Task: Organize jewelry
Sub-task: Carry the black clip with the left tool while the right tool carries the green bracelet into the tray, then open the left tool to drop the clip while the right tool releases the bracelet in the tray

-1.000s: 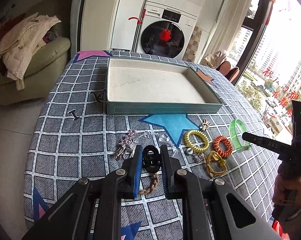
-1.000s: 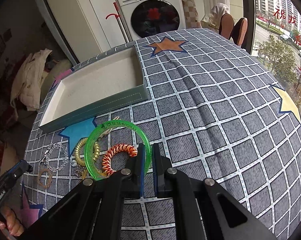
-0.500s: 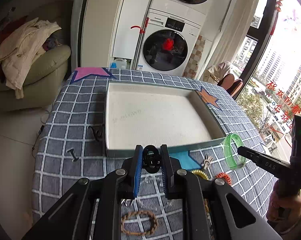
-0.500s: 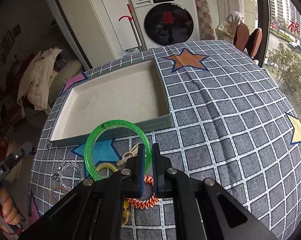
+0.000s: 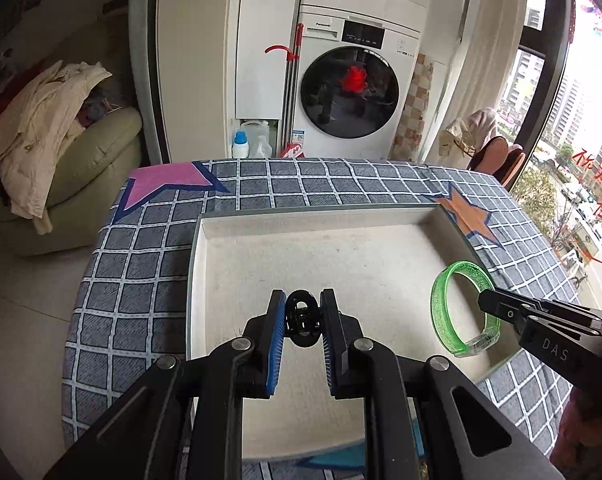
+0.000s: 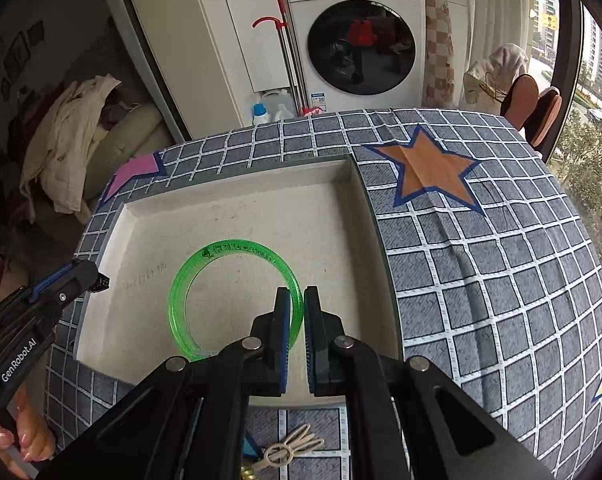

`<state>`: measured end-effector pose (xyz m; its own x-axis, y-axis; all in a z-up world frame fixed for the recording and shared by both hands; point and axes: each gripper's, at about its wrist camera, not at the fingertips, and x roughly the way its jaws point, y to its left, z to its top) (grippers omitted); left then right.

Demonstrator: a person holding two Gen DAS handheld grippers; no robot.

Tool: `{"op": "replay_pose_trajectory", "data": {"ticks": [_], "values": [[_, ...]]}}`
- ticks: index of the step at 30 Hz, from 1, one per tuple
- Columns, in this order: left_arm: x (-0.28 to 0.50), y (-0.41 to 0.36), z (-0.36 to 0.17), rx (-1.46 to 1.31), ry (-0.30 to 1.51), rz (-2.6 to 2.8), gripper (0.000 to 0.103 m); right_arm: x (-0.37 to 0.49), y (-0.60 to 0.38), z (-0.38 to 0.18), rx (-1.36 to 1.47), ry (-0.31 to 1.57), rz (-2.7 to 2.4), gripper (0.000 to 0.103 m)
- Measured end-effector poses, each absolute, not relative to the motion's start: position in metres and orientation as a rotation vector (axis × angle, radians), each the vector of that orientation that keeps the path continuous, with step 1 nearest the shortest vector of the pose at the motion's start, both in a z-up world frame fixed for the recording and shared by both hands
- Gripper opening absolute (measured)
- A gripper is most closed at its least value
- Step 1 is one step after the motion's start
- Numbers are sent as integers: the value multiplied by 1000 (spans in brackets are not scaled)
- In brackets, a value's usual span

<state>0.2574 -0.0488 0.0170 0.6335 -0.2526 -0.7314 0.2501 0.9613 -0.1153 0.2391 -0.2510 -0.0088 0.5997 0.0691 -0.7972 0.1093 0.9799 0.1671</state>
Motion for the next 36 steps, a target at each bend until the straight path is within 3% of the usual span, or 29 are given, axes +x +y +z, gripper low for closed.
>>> {"op": "replay_pose_trajectory", "data": {"ticks": [11,18,19,20,21,22,28,29,30,33,36], "values": [[291,-69,-34,94,933,-235,37,279,-252,-53,186,1014,-74,7],[289,-73,-35,146,906,-196,38,278,-250,-55,173,1006,-67,10],[289,-73,-35,148,908,-190,40,278,-250,-55,174,1007,-60,16],[288,-73,-34,147,909,-184,58,277,-251,-55,182,1007,-54,22],[287,-71,-33,140,904,-179,84,275,-252,-54,193,1003,-51,37],[284,-69,-30,126,888,-172,90,273,-253,-52,203,994,-50,47],[273,-57,-10,89,832,-175,91,254,-257,-33,242,929,-46,48],[268,-53,-5,83,816,-174,98,250,-257,-28,243,916,-43,49],[264,-49,0,74,804,-172,103,246,-256,-25,242,906,-41,52],[245,-34,13,53,762,-168,103,230,-252,-13,245,872,-24,60],[224,-20,19,32,760,-190,103,210,-247,-6,250,844,-2,79]]}}
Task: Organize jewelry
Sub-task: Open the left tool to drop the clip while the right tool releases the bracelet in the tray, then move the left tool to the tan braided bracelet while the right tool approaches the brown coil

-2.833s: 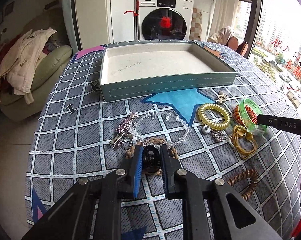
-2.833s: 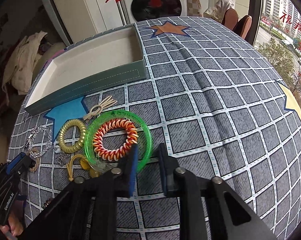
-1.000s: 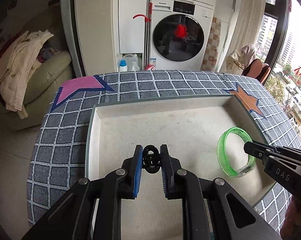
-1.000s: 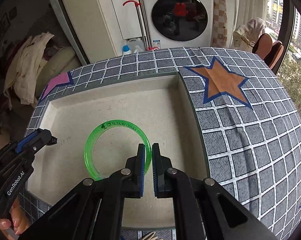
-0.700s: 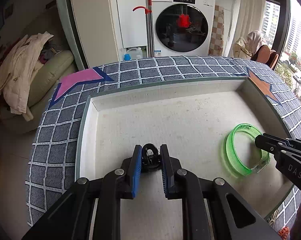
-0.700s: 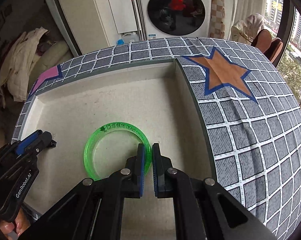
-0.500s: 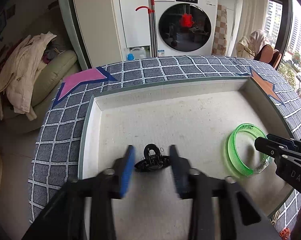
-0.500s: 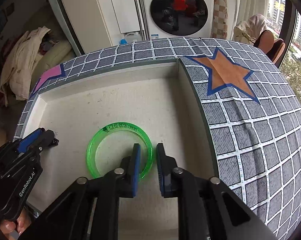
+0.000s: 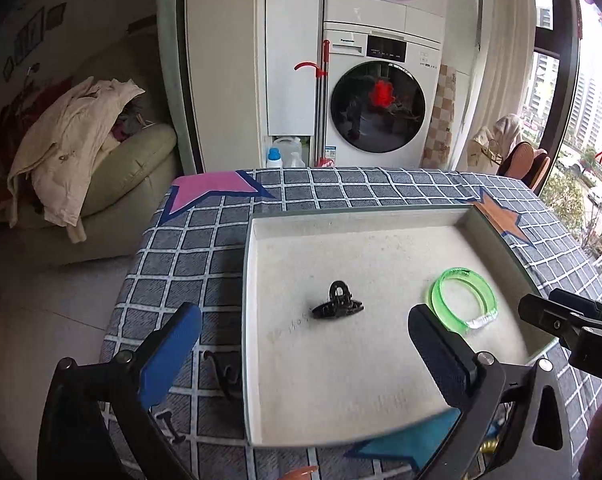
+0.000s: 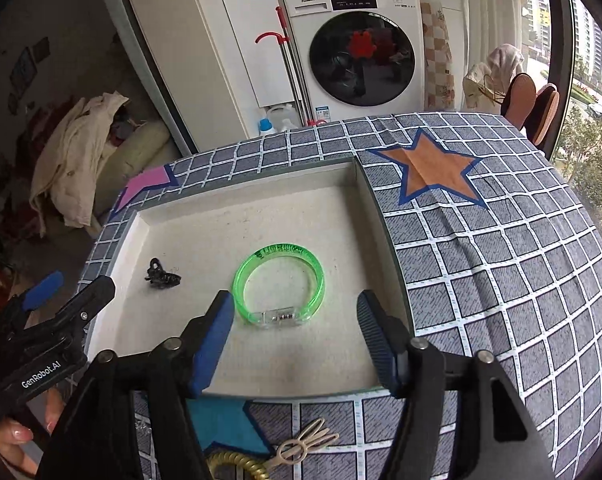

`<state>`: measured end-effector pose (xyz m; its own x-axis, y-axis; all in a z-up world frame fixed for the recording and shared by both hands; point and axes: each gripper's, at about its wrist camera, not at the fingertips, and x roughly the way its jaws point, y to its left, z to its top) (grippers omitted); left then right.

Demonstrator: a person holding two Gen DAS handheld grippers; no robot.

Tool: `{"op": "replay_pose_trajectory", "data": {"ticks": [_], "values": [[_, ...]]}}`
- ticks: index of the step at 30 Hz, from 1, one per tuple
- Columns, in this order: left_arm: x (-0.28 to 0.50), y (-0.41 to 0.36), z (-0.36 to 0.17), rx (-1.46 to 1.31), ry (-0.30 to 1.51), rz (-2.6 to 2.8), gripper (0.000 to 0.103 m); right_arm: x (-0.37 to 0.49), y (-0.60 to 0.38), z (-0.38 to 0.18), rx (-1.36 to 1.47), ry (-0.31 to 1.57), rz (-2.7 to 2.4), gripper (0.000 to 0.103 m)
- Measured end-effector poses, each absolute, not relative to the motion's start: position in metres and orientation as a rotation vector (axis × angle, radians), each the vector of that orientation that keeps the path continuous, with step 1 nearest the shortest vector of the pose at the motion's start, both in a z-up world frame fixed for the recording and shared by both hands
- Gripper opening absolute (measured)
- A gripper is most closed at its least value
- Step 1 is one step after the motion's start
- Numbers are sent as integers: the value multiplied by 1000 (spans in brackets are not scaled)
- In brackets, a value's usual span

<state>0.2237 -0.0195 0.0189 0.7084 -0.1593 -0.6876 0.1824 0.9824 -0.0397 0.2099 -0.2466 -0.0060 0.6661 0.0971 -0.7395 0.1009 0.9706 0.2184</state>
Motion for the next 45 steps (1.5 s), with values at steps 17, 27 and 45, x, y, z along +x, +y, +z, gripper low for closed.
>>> {"op": "replay_pose_trajectory", "data": {"ticks": [17,27,45], "values": [[121,32,-18,22,887,-118,103,110,-215,-24,175,905,73,84],[85,32,-39,57,931,-134,103,60,-210,-39,167,950,77,84],[85,29,-52,57,970,-144,103,22,-185,-62,72,1023,137,84]]}}
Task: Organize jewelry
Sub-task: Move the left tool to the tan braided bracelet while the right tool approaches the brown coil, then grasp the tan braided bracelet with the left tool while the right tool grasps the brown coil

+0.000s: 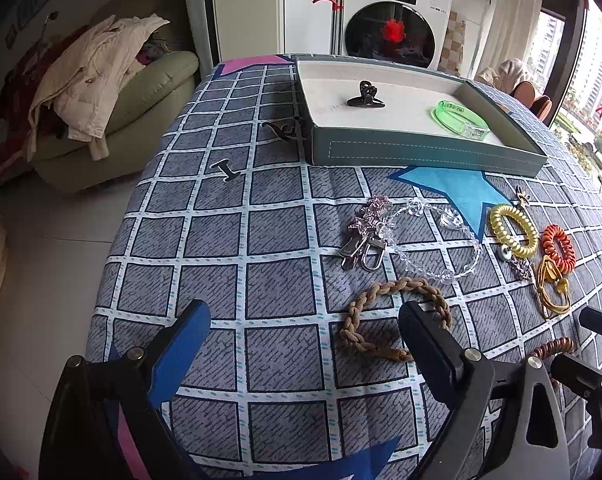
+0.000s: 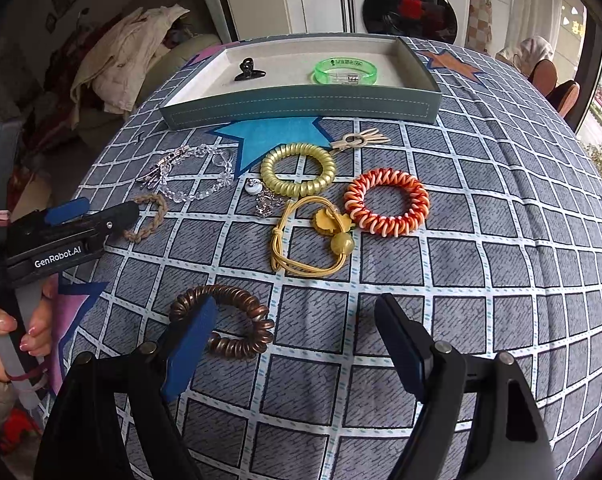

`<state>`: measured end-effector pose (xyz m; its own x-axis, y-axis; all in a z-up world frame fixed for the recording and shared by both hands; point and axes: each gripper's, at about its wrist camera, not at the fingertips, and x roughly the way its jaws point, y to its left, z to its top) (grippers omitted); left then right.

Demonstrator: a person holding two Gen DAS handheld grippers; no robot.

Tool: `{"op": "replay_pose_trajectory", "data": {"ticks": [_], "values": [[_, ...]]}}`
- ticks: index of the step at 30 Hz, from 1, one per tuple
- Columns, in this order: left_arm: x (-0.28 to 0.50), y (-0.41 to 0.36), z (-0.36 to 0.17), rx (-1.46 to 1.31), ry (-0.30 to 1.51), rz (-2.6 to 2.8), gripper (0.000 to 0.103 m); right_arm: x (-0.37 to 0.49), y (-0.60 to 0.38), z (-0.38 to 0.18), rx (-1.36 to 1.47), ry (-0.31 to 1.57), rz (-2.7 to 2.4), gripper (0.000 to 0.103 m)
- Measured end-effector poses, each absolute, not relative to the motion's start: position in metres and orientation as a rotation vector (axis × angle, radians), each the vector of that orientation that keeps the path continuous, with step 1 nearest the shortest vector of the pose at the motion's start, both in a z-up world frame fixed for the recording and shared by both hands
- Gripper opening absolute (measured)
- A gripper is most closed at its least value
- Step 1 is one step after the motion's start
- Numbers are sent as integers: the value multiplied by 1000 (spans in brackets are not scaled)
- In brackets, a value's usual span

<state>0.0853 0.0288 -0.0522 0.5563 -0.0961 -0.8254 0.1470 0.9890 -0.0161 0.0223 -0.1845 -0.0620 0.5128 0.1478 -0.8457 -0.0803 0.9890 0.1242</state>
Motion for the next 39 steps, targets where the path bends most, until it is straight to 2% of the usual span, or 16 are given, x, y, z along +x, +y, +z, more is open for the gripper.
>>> {"op": "replay_pose_trajectory", "data": {"ticks": [4,13,16,19,20,22,23,24,26,27,34,36,39], "values": [[83,23,-52,83,963,-155,103,22,-173,-65,17,1029,145,78],[78,9,-52,152,943,-193,91,20,-156,-66,-90,1017,142,64],[76,8,-50,149,944,-221,82,19,-153,-65,-97,1017,151,56],[74,5,-48,134,951,-271,62,19,-151,-65,-101,1019,156,48],[73,4,-47,130,951,-286,53,19,-151,-64,-101,1020,160,46],[71,0,-47,139,947,-300,44,18,-149,-64,-104,1021,166,39],[70,-1,-46,141,944,-306,32,17,-149,-64,-106,1021,168,37],[70,-1,-46,141,944,-310,28,17,-148,-64,-105,1022,169,32],[70,1,-46,124,949,-321,28,17,-149,-64,-98,1021,167,22],[70,4,-45,106,955,-329,28,17,-150,-64,-91,1021,164,12],[72,21,-44,-31,991,-367,28,17,-168,-58,6,1012,155,12],[73,25,-43,-66,998,-376,24,17,-173,-55,31,1006,154,12],[74,29,-39,-104,996,-388,24,18,-181,-51,61,997,146,12]]}}
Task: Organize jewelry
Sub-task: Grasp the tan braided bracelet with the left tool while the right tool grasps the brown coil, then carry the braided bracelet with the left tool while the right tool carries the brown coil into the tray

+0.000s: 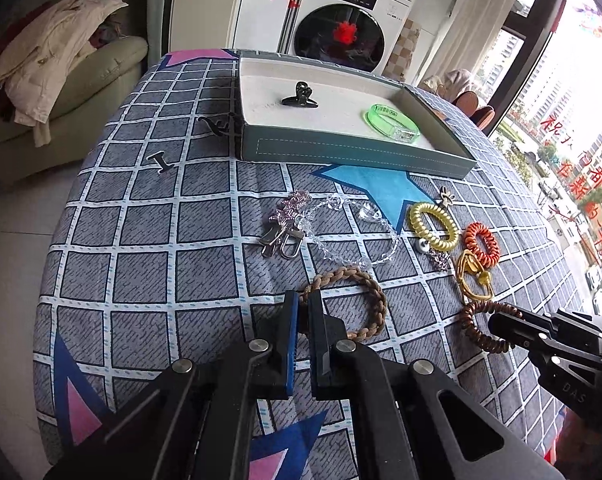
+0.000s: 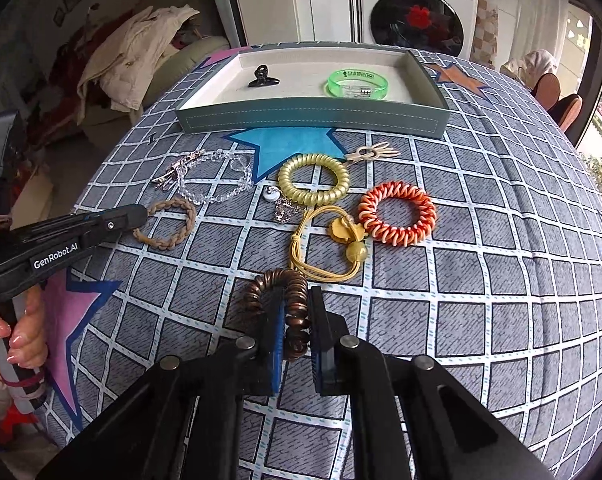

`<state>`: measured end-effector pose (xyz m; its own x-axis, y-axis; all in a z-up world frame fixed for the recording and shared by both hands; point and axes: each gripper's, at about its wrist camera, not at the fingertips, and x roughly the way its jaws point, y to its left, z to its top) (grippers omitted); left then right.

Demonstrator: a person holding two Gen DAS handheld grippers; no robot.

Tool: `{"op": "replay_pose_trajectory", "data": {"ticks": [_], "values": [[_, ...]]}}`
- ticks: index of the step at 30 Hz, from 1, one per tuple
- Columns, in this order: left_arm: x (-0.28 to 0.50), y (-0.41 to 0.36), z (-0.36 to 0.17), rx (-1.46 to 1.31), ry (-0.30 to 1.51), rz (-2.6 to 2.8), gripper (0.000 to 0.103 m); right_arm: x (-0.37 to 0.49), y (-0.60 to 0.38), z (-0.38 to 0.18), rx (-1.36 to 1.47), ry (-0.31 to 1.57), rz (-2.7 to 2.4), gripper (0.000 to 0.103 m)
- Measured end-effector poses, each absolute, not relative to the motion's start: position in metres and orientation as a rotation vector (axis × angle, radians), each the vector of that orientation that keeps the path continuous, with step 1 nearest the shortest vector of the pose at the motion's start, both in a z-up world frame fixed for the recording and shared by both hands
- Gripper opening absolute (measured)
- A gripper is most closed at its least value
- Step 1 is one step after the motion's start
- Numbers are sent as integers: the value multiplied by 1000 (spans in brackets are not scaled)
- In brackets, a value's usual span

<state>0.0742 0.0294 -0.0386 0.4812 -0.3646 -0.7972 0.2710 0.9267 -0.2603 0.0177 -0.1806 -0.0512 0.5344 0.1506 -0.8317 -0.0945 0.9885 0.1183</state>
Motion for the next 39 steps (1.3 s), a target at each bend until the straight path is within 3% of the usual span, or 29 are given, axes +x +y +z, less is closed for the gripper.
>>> {"op": "replay_pose_trajectory", "data": {"ticks": [20,39], "values": [[82,25,2,-115,918,-423,24,29,-201,-22,131,919,135,12],[193,-1,42,-95,806,-384,24,138,-229,19,136,840,115,12]]}}
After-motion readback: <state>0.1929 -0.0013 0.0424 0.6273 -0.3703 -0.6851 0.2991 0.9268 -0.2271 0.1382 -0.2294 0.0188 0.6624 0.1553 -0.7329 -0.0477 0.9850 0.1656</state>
